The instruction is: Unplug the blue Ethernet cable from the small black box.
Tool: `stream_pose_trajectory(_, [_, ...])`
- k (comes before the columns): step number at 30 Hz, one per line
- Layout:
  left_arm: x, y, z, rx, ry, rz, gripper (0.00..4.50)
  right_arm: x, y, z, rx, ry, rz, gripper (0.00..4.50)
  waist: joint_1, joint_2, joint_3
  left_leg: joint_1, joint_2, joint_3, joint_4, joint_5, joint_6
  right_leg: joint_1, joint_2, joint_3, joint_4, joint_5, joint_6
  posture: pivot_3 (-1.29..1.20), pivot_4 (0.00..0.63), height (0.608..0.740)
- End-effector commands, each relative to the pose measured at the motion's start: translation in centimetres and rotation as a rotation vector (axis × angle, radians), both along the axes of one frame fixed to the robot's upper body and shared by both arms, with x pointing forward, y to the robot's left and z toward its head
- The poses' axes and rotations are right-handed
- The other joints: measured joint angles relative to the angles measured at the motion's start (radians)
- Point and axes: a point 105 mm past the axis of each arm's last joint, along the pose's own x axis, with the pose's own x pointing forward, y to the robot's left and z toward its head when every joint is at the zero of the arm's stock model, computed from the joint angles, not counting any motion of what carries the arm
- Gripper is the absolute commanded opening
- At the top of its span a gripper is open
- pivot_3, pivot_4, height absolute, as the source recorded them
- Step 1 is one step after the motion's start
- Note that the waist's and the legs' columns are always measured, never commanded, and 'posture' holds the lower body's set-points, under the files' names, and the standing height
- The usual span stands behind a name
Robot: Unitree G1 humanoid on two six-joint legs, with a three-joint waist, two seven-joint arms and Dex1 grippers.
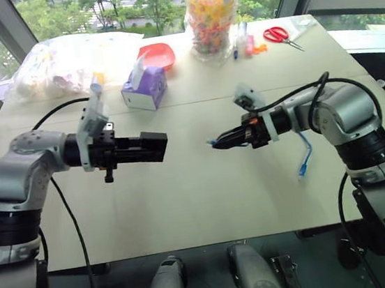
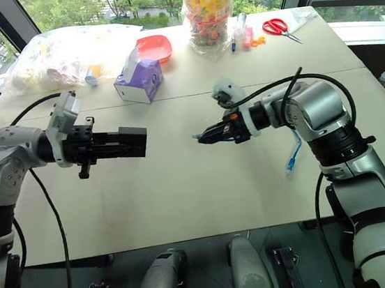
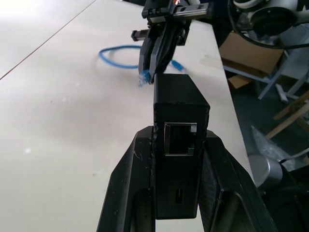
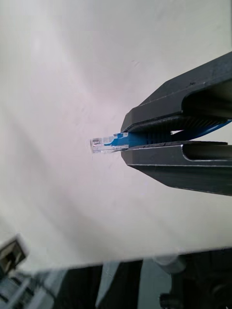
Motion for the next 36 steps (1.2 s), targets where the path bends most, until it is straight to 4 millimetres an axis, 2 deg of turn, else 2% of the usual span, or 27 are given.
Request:
stream_pose_trajectory(1, [0.5,-0.2,0.5,-0.001,-0.094,0.037,0.51,3.4,-0.1,1.7,0.008,-0.237,-0.113,0.08,-0.001,0.000,0.000,0.000,0.000,0.000,0.000,0.000,0.000,0.000,0.000,0.000,0.000,0.000,0.000,0.00,0.150,0.740])
stream_pose_trajectory(4, [2.5,-1.3,-1.2,-0.001,-0.189,0.135,0.51,7.6,-0.3,1.8,-0.002,-0.342,-0.354,0.08,-0.001,0.000,0.000,0.000,0.000,0.001,0.000,0.000,0.000,0.000,0.000,0.001,0.000,0.000,0.000,0.00,0.150,0.740])
stream_pose_trajectory(9, [5.9,-3.5,-3.4,-0.034,-0.367,0.291,0.51,10.4,-0.2,0.8,-0.029,-0.376,-0.538,0.08,0.012,0.000,0.000,0.000,-0.001,0.000,0.000,0.000,-0.001,0.000,-0.001,0.001,0.000,0.001,-0.001,0.00,0.150,0.740])
stream_pose_trajectory(12, [7.8,-4.6,-4.3,-0.111,-0.381,0.397,0.51,10.7,0.3,0.4,-0.020,-0.373,-0.564,1.18,0.015,0.000,0.000,-0.001,-0.001,0.000,0.000,0.000,0.000,-0.001,-0.001,0.001,-0.001,0.001,-0.001,0.00,0.150,0.740])
stream_pose_trajectory(13, [8.2,-4.9,-4.5,-0.131,-0.388,0.421,0.51,10.7,0.3,0.4,-0.024,-0.377,-0.570,1.70,0.014,0.000,0.000,-0.002,-0.001,0.000,0.000,0.000,0.000,-0.001,-0.001,0.001,-0.001,0.001,-0.001,0.00,0.150,0.740])
stream_pose_trajectory(18, [9.1,-6.2,-6.5,-0.195,-0.378,0.483,0.51,9.6,-0.8,0.9,-0.015,-0.364,-0.616,4.25,0.009,0.000,0.000,-0.003,-0.001,0.000,0.000,0.000,0.000,-0.003,-0.001,0.001,0.000,0.001,-0.001,0.00,0.150,0.740])
stream_pose_trajectory(19, [9.1,-6.4,-6.9,-0.206,-0.369,0.488,0.51,9.2,-1.0,1.0,-0.006,-0.362,-0.623,4.39,0.009,0.000,-0.001,-0.003,-0.001,0.000,0.000,0.000,0.000,-0.003,-0.001,0.001,0.000,0.001,-0.001,0.00,0.150,0.740])
stream_pose_trajectory(23, [9.4,-6.2,-8.5,-0.222,-0.316,0.533,0.51,6.7,-1.2,1.1,0.027,-0.323,-0.623,4.39,0.004,0.000,-0.001,-0.003,-0.001,0.000,0.001,0.000,0.000,-0.003,-0.001,0.001,0.001,0.001,-0.001,0.00,0.150,0.740])
stream_pose_trajectory(25, [9.6,-5.6,-10.1,-0.216,-0.256,0.571,0.51,4.8,-1.2,0.1,0.006,-0.317,-0.619,4.39,0.005,0.000,-0.001,-0.002,-0.001,0.000,0.001,0.000,0.000,-0.003,-0.001,0.001,0.002,0.001,-0.001,0.00,0.150,0.740])
stream_pose_trajectory(29, [9.2,-4.9,-11.7,-0.199,-0.210,0.582,0.51,3.0,-0.9,-1.1,-0.031,-0.309,-0.617,4.39,0.002,0.000,-0.001,-0.001,-0.001,0.000,0.001,0.000,0.000,-0.002,0.000,0.001,0.002,0.001,0.000,0.00,0.150,0.740])
stream_pose_trajectory(31, [9.0,-4.4,-12.4,-0.187,-0.185,0.589,1.54,2.4,-0.8,-1.3,-0.030,-0.300,-0.621,4.50,0.002,0.000,-0.001,0.000,-0.001,0.000,0.002,0.000,0.000,0.000,0.000,0.001,0.002,0.001,0.000,0.00,0.150,0.740])
stream_pose_trajectory(36, [8.6,-2.9,-12.7,-0.151,-0.182,0.589,3.58,1.8,-0.7,-1.3,-0.032,-0.288,-0.618,4.50,0.001,0.001,-0.002,0.004,-0.001,0.000,0.001,0.000,0.000,0.003,0.000,0.001,0.002,0.001,0.000,0.00,0.150,0.740])
